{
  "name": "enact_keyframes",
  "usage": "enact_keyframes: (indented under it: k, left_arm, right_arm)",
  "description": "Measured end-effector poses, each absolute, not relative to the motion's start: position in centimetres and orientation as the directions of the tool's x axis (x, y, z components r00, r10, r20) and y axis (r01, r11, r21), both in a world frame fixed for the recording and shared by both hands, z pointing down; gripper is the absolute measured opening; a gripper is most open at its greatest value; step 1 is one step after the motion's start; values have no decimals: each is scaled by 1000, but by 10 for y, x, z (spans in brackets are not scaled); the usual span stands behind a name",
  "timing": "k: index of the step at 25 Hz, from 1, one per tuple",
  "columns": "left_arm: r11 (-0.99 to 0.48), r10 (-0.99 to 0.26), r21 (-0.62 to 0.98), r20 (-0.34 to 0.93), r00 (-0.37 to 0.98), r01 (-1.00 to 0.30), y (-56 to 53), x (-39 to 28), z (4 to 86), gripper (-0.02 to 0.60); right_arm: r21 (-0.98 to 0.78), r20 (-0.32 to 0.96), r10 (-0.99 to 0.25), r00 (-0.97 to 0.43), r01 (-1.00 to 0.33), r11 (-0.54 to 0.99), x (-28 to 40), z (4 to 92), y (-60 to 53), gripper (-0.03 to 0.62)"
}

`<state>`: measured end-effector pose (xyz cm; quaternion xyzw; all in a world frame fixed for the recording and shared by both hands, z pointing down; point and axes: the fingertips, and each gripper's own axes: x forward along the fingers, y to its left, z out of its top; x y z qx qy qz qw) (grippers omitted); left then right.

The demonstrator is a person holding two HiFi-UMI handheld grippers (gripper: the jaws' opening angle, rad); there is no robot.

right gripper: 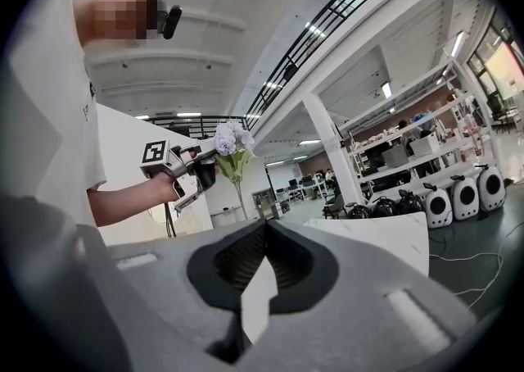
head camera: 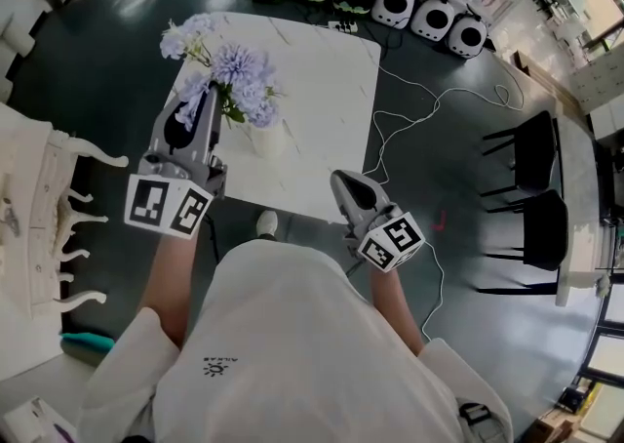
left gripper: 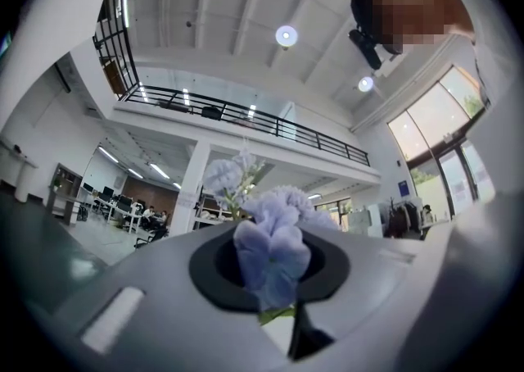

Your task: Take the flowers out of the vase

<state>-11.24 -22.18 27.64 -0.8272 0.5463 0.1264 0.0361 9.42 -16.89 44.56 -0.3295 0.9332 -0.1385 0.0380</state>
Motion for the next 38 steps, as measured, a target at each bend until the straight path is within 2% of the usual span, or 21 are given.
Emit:
enact_keyframes:
  k: [10, 23, 38]
  left_arm:
    - [-322, -934, 111, -199, 296, -940, -216, -144, 307, 37]
    - [-279, -957, 129, -126, 263, -952, -211, -173, 351, 37]
    - [-232, -972, 132, -72, 224, -964, -159, -159, 379, 37]
  right_arm:
    - [-279, 26, -601, -798, -584, 763, 83, 445, -170, 0]
    - [-279, 40, -599, -800, -585, 762, 71, 446, -174, 0]
    - [-281, 41, -553, -832, -541, 793, 82, 444, -126, 0]
